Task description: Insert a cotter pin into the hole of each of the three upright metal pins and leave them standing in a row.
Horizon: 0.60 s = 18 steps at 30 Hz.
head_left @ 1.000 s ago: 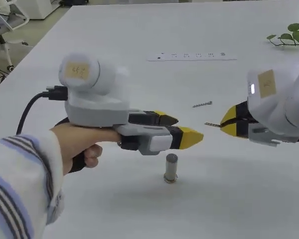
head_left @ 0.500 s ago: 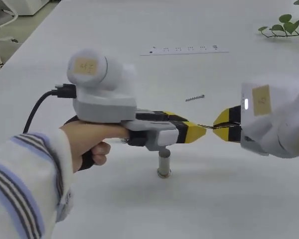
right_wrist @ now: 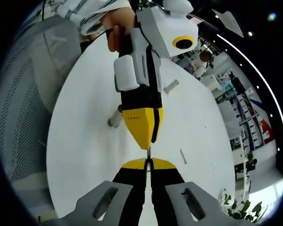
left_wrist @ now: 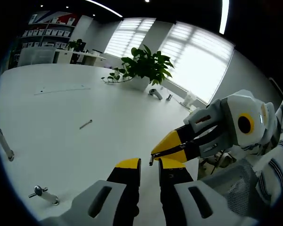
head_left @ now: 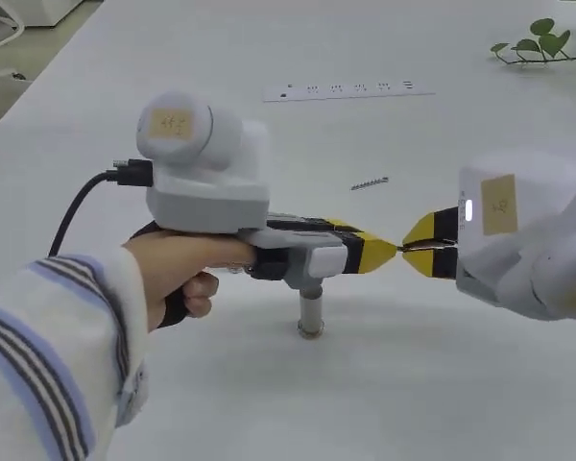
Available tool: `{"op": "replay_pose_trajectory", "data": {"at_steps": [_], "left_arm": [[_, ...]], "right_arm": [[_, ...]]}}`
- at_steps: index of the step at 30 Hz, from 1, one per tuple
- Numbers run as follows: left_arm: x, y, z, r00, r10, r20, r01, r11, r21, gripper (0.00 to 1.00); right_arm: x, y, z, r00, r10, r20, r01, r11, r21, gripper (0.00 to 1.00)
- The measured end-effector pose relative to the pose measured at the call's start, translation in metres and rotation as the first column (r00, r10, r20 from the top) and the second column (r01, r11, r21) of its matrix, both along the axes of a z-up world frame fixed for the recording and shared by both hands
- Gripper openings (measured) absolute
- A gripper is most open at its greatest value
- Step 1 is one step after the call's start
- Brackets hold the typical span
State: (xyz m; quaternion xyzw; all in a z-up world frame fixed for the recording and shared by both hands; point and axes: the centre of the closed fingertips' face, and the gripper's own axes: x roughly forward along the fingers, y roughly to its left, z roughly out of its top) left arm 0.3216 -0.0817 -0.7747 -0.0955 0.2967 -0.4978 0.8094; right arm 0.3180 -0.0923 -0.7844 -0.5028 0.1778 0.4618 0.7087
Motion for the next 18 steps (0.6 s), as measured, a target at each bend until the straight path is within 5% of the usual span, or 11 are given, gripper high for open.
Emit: {"op": "replay_pose_trajectory", "data": {"at_steps": [18], "left_arm": [[-0.0021,-0.0054,-0.0015,0.999,-0.019,-0.028,0.019,1.000,-0.010,0.04]], "right_arm": [[0.0017,-0.0010,0.0003,1.000,0.004,0.028,-0.004,1.000,-0.014,0.03]]}}
